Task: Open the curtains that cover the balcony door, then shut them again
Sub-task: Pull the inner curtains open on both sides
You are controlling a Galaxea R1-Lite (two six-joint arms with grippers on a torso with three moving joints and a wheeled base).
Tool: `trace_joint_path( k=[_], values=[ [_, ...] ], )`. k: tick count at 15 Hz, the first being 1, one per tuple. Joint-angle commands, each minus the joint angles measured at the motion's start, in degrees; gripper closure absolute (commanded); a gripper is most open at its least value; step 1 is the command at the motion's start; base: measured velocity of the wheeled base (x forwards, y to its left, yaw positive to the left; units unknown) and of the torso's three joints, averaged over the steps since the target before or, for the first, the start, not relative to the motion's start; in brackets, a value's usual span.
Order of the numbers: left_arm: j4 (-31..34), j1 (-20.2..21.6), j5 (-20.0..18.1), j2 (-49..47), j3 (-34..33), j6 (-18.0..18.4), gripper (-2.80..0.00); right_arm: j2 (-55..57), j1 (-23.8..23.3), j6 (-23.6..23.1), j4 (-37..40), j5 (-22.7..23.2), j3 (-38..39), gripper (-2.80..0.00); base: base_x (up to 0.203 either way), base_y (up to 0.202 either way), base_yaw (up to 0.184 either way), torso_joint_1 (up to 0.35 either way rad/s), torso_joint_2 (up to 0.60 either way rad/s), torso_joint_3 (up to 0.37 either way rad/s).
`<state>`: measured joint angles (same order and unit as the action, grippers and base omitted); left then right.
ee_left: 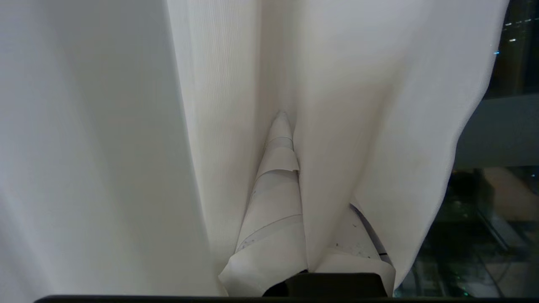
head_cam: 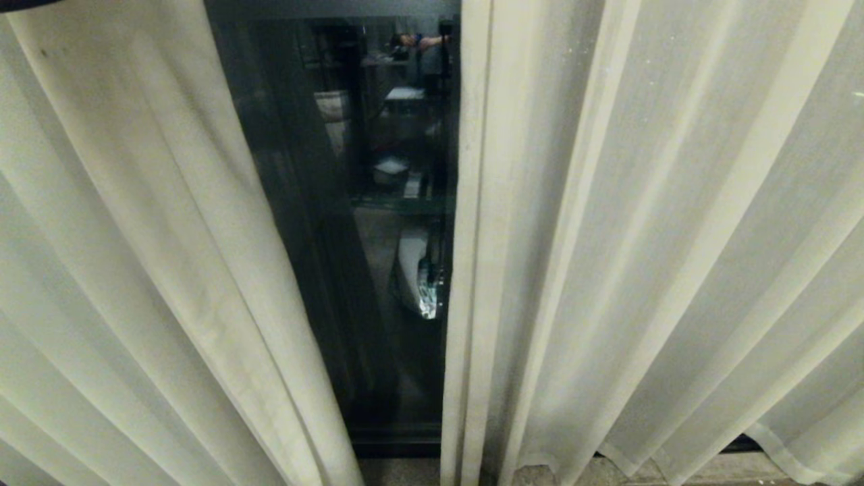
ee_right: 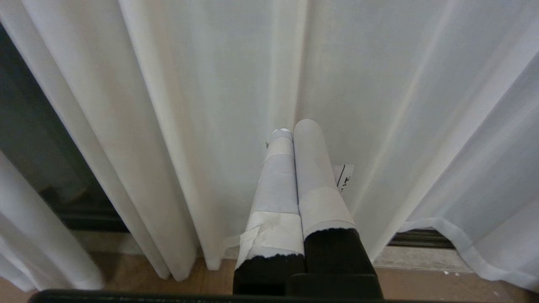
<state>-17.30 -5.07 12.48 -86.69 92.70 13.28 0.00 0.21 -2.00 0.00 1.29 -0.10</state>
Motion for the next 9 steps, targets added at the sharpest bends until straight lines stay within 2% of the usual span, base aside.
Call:
trace_joint_path(
  k=[1,9],
  values=[
    [-0.1,0.1,0.1,-0.2,0.0,0.1,0.0,0.1,0.1,0.0,0.0,0.0,0.0,0.0,0.0,0.197,0.001,0.002,0.0,-0.005],
    [-0.1,0.3,0.2,-0.1,0.0,0.0,0.0,0.1,0.1,0.0,0.1,0.0,0.0,0.0,0.0,0.189,0.0,0.004,0.0,0.003]
  ],
)
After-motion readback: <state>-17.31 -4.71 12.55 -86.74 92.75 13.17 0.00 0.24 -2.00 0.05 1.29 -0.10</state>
